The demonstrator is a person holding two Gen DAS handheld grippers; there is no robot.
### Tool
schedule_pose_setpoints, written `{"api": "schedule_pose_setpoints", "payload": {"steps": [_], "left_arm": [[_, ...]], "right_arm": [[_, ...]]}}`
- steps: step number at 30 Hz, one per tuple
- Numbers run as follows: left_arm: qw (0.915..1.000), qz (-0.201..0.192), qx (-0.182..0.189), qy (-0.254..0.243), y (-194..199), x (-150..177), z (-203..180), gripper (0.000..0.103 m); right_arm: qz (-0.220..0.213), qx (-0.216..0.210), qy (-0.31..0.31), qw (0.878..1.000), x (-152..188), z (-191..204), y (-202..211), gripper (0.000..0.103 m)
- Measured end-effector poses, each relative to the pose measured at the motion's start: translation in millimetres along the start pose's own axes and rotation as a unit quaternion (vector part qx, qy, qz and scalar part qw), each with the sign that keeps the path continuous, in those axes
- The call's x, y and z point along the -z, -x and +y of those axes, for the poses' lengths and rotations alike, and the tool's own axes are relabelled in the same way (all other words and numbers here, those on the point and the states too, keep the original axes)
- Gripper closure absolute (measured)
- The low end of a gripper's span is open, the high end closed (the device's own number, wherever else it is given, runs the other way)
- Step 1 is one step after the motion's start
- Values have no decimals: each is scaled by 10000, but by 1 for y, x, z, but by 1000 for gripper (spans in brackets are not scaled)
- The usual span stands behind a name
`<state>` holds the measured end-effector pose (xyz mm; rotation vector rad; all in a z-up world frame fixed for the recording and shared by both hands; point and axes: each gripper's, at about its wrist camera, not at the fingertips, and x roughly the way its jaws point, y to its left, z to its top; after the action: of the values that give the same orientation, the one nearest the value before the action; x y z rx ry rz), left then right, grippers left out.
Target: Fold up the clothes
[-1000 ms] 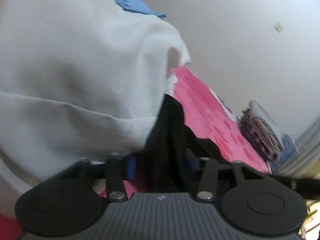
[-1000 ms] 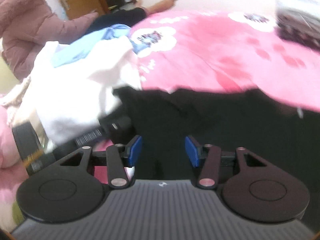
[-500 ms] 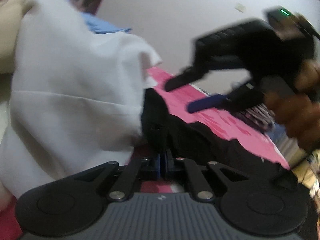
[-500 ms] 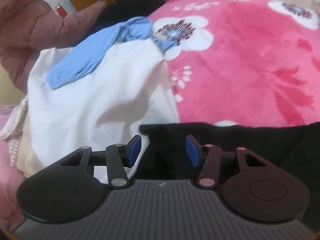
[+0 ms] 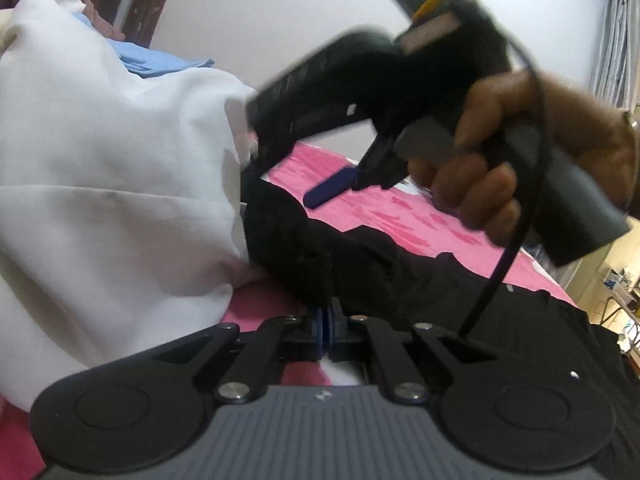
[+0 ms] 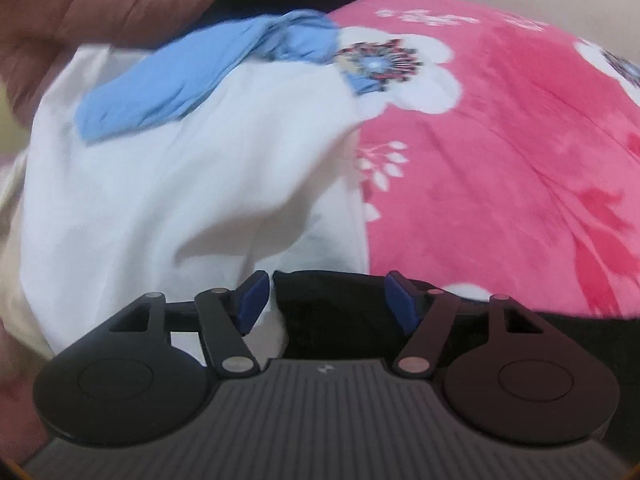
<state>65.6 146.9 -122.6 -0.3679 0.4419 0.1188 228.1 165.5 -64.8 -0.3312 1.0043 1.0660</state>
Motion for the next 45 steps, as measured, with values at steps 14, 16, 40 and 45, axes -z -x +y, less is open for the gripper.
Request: {"api": "schedule_pose_setpoints", "payload": {"steps": [14,16,40,45], "left_arm": [[9849,-326,937,-1416,10,1,-47,100],[9782,-221,1114,-1742,10,8,-56,100],[9335,502,1369,-3276,-3,46,-98,76],[9362,527,1325,-3213,-7,44,-96,75]], "right_arm": [[-1966,-453,-2564,9453,102,-95,99,98],[-2170,-521,-3156,9223,137,-116,109,95],[-1590,-76,-5128,8436,206,-164,84,53],[-1471,239,-4946,8562,202,-162,85,73]]}}
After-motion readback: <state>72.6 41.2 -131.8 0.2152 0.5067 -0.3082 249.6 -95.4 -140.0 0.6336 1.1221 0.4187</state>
